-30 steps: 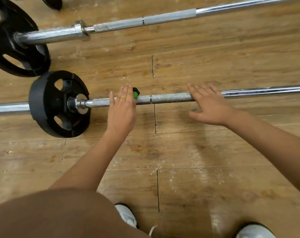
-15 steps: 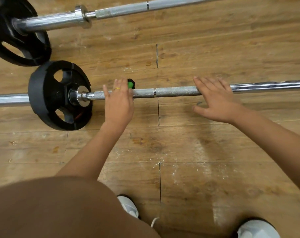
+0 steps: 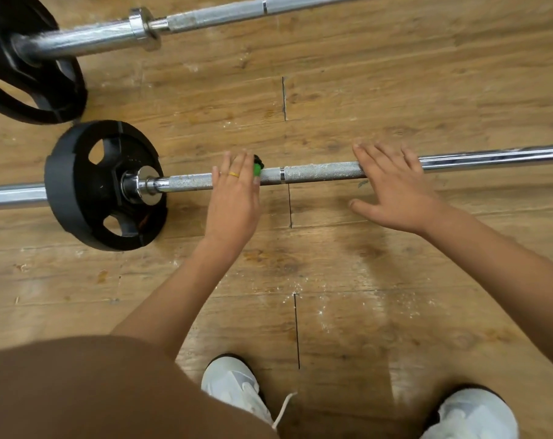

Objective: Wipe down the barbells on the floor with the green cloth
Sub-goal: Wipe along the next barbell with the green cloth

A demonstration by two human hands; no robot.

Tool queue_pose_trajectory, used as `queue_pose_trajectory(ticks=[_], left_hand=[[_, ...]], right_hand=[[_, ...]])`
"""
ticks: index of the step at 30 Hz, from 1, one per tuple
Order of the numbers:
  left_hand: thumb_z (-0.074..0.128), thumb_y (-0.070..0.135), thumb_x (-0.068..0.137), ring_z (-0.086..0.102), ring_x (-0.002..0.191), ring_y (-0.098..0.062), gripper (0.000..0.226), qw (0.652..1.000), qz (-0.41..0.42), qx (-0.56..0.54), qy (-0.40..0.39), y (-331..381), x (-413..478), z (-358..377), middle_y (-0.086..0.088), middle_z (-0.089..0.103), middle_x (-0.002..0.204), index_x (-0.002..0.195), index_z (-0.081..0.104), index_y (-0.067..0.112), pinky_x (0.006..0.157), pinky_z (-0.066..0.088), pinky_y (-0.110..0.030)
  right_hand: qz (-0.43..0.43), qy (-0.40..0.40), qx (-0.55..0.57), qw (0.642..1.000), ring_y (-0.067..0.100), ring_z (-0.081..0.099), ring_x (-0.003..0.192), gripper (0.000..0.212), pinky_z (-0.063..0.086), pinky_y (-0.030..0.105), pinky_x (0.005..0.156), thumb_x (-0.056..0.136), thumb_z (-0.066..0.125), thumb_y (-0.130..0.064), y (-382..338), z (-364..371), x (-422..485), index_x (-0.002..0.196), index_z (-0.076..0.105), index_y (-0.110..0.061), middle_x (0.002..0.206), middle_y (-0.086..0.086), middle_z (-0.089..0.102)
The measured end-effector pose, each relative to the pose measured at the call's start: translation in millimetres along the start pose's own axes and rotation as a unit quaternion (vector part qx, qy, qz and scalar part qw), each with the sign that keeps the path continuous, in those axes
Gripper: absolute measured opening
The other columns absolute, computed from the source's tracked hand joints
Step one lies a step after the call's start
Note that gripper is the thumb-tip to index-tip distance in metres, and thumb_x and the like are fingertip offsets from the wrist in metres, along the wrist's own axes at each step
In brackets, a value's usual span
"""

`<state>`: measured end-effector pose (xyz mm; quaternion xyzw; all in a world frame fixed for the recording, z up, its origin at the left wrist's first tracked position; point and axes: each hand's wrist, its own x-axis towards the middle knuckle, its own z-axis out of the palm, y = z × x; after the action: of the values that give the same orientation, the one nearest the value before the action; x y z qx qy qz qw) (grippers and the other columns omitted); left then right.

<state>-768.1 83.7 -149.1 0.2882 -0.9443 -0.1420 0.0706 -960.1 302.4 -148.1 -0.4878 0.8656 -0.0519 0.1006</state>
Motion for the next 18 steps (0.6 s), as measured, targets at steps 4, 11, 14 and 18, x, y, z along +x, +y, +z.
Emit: queue_pose_trajectory(ticks=[4, 11, 14, 18], left_hand=[[0.032, 0.018, 0.108, 0.023, 0.152, -0.028, 0.044, 0.999, -0.032, 0.029, 0.004, -18, 2, -7, -0.009, 0.046, 0.153, 0.150, 0.040, 0.008, 0.124, 0.014, -0.054], [0.031, 0.014, 0.109, 0.009, 0.155, -0.034, 0.047, 0.998, 0.020, 0.055, -0.003, -13, -20, -4, -0.018, 0.031, 0.161, 0.154, 0.032, -0.001, 0.126, 0.012, -0.048], [0.032, 0.013, 0.109, 0.014, 0.155, -0.031, 0.047, 0.999, 0.013, 0.046, -0.007, -24, -24, -7, -0.018, 0.033, 0.161, 0.154, 0.031, -0.001, 0.126, 0.016, -0.046], [0.034, 0.011, 0.109, 0.017, 0.153, -0.034, 0.046, 1.000, 0.003, 0.023, 0.005, -7, -36, -4, -0.019, 0.035, 0.159, 0.154, 0.031, -0.002, 0.125, 0.021, -0.044]], right_hand=[[0.007, -0.008, 0.008, 1.000, 0.021, 0.008, 0.153, 0.094, -0.001, 0.048, 0.122, 0.089, 0.056, -0.054, -7, -1, -6, 0.160, 0.008, -0.019, 0.166, 0.001, 0.015], [0.010, -0.027, 0.006, 1.000, 0.022, 0.004, 0.154, 0.097, -0.005, 0.047, 0.123, 0.088, 0.055, -0.056, -10, 0, -22, 0.161, 0.002, -0.020, 0.168, 0.001, 0.010], [0.006, -0.026, 0.004, 1.000, 0.022, 0.004, 0.154, 0.098, -0.005, 0.048, 0.123, 0.088, 0.053, -0.060, -11, 5, -29, 0.161, 0.001, -0.020, 0.168, 0.001, 0.009], [0.006, -0.027, -0.008, 1.000, 0.024, 0.005, 0.154, 0.100, -0.004, 0.049, 0.123, 0.084, 0.046, -0.065, -13, 9, -39, 0.161, 0.001, -0.019, 0.168, 0.002, 0.009]])
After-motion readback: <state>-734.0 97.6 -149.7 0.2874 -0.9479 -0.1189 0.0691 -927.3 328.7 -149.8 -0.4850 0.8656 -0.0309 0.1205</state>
